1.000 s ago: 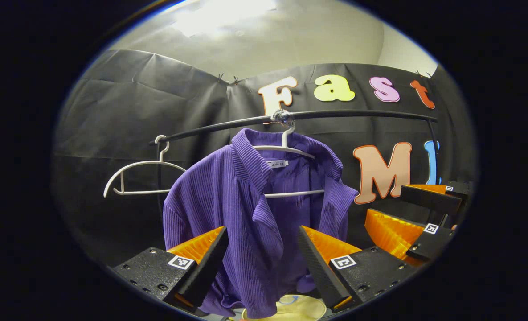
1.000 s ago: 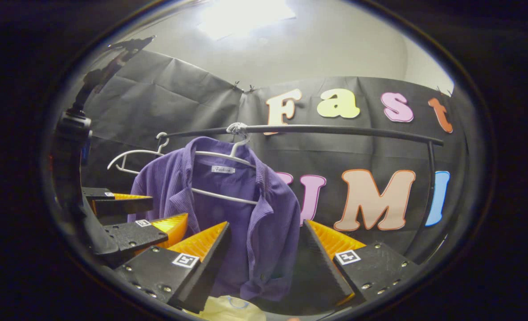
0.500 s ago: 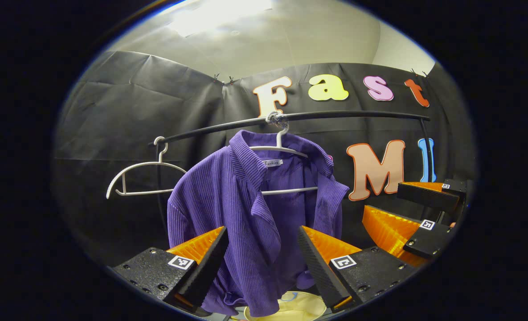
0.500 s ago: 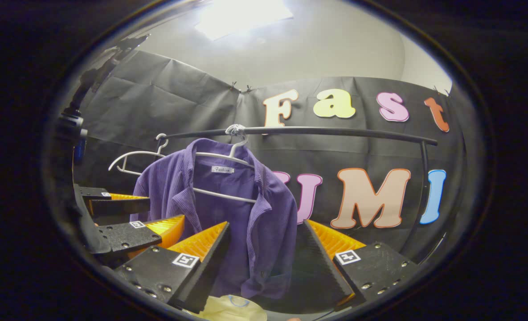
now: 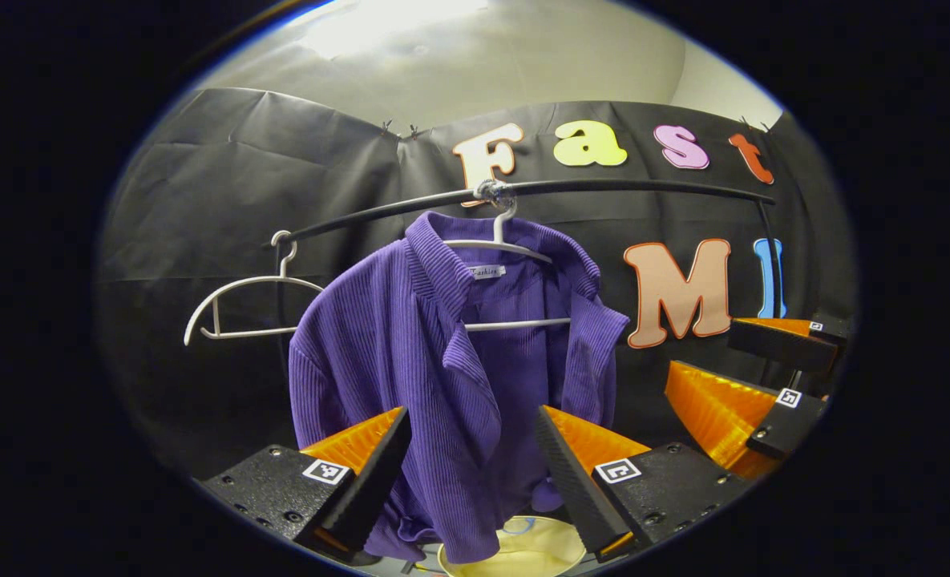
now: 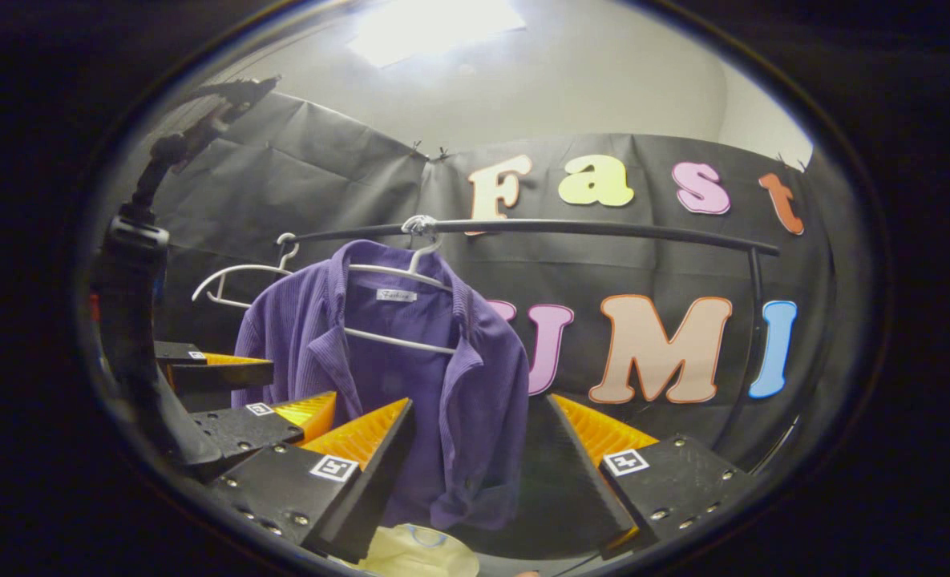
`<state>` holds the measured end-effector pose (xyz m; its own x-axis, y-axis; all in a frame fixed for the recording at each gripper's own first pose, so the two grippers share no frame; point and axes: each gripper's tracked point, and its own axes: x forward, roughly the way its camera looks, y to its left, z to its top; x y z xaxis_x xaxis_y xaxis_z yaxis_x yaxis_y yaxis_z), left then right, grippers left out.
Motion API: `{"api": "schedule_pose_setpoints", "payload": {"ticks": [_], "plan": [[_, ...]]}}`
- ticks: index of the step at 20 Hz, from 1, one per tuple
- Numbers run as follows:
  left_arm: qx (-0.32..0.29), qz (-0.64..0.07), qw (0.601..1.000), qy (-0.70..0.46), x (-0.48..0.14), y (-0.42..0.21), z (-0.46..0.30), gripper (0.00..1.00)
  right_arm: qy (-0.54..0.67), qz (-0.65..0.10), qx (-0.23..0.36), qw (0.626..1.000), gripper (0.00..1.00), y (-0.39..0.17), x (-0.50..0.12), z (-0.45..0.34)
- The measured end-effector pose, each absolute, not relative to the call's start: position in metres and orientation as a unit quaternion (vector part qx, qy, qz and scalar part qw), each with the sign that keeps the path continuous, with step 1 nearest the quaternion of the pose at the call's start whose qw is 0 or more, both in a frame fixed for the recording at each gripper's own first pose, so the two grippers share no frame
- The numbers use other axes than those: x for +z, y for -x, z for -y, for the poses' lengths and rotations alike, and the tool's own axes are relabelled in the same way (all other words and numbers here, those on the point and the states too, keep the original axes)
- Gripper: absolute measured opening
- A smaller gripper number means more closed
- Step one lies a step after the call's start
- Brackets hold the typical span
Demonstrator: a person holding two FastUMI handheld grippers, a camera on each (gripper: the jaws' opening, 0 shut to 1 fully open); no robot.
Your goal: Grasp the clothes on the hanger with both hands and then place them into the laundry hamper below.
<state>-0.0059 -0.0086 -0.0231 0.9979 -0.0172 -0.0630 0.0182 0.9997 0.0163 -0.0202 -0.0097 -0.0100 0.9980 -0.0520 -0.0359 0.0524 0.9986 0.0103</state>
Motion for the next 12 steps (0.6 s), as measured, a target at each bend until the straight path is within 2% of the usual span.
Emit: {"api": "schedule_pose_setpoints", "payload": {"ticks": [2, 3, 4, 5, 8, 10, 12], "plan": [[0.000, -0.032, 0.999, -0.003, -0.027, -0.005, 0.009, 0.93, -0.010, -0.022, -0.032, 0.999, 0.91, 0.018, -0.014, 0.015], [0.004, -0.031, 0.999, 0.002, -0.029, -0.012, 0.011, 0.93, -0.012, -0.025, -0.036, 0.999, 0.95, 0.017, -0.017, 0.019], [0.009, -0.027, 1.000, 0.006, -0.030, -0.019, 0.011, 0.95, -0.013, -0.028, -0.042, 0.999, 0.95, 0.018, -0.019, 0.025], [0.015, -0.025, 1.000, 0.006, -0.030, -0.026, 0.011, 0.93, -0.014, -0.030, -0.049, 0.998, 0.91, 0.019, -0.020, 0.031], [0.031, -0.014, 0.999, 0.000, -0.037, -0.045, 0.009, 0.95, -0.008, -0.037, -0.070, 0.997, 0.95, 0.021, -0.023, 0.048], [0.046, -0.011, 0.999, -0.007, -0.043, -0.055, 0.003, 0.93, 0.001, -0.037, -0.087, 0.995, 0.91, 0.023, -0.020, 0.061], [0.063, -0.007, 0.998, -0.024, -0.049, -0.066, -0.004, 0.93, 0.002, -0.035, -0.101, 0.994, 0.91, 0.025, -0.019, 0.069]]}}
